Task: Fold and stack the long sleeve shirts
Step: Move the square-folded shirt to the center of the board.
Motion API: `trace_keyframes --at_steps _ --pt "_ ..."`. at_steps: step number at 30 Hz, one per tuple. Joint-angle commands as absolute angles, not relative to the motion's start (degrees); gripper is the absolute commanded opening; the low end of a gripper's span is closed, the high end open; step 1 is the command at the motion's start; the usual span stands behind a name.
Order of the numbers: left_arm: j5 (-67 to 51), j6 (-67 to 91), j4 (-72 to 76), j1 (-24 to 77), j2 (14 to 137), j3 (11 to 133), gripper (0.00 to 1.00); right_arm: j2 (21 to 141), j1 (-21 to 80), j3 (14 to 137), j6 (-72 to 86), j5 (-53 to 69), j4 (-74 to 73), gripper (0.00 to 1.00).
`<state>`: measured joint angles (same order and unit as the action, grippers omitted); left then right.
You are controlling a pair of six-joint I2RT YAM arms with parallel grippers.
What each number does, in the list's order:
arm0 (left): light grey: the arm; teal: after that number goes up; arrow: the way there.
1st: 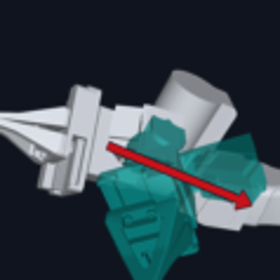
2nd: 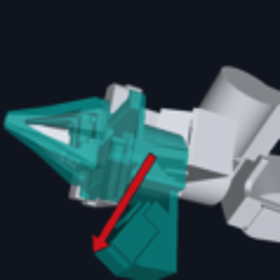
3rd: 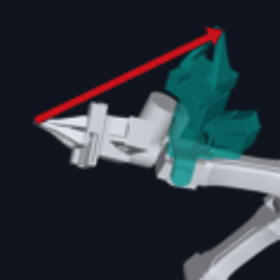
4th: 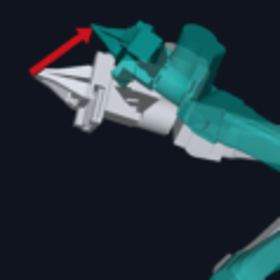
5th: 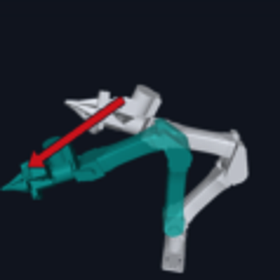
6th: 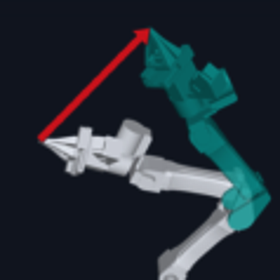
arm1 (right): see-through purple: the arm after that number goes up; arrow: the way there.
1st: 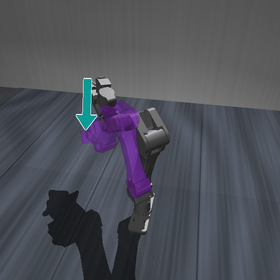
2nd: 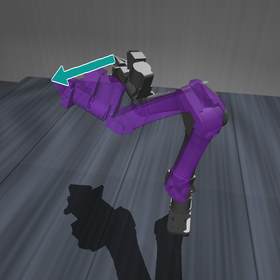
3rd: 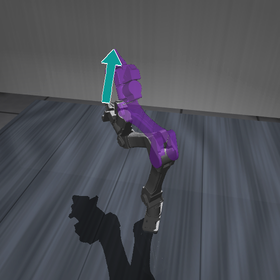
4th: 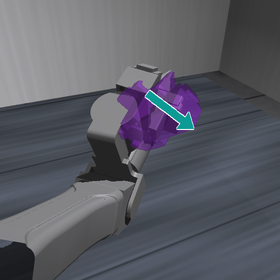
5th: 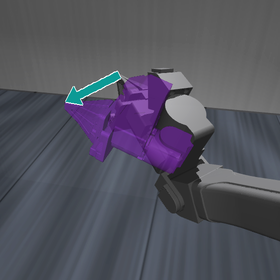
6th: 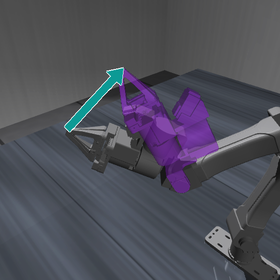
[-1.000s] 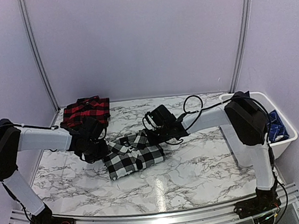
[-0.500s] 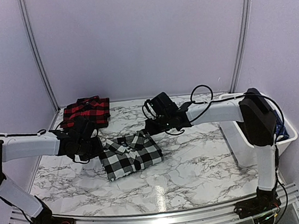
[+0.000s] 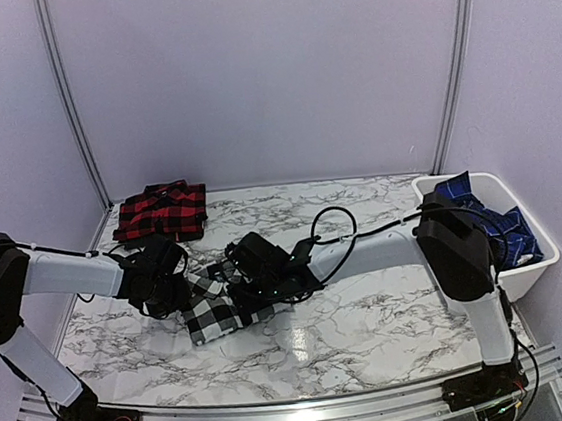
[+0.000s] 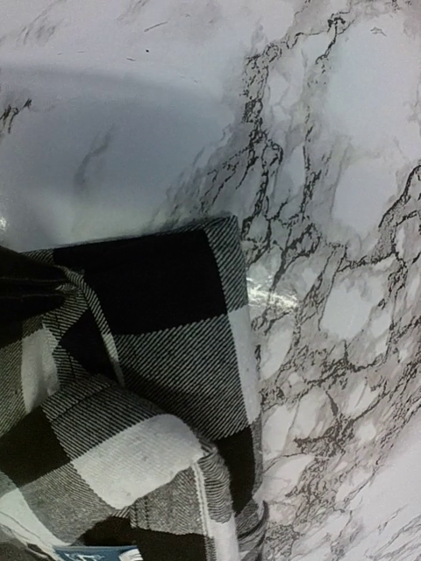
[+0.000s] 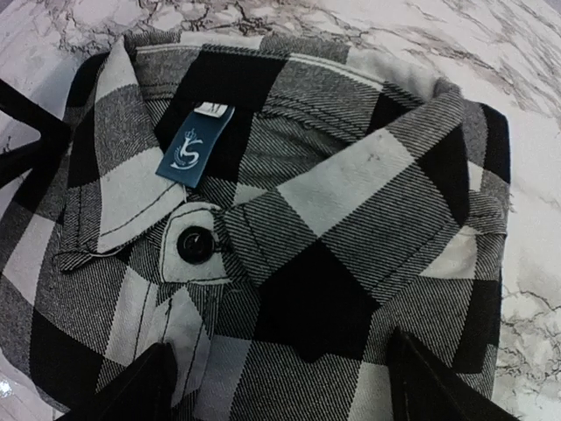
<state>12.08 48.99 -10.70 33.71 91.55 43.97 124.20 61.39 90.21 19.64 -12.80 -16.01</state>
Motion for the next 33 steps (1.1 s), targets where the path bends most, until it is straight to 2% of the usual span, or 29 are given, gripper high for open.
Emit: trace_keyframes --at_steps 1,9,12,15,17,24,33 --pt "12.5 50.2 -10.8 33.1 93.3 42.5 0.00 126.9 64.0 94.4 20.1 -18.7 -19.9 0.83" --pt "6.6 48.2 -7.2 33.1 94.8 42.8 0.01 132.4 64.6 93.8 24.0 -23.3 -25.3 0.87" --pt "4.4 47.1 -7.5 33.1 93.6 44.2 0.21 129.3 63.7 88.2 25.9 -24.3 -23.8 0.88" --pt "4.4 46.0 -9.2 33.1 91.2 46.5 0.32 124.8 61.8 81.3 27.7 -25.0 -21.9 0.88" --pt "4.8 45.2 -11.0 33.0 89.8 49.0 0.35 121.3 60.2 76.4 28.5 -25.1 -20.5 0.88" --pt "4.6 43.2 -14.6 30.5 93.2 59.4 0.39 107.9 52.9 59.7 31.2 -26.8 -17.8 0.89" --pt "6.9 39.1 -15.1 26.7 108.6 75.3 0.38 95.1 44.1 48.6 32.6 -25.9 -17.4 0.89"
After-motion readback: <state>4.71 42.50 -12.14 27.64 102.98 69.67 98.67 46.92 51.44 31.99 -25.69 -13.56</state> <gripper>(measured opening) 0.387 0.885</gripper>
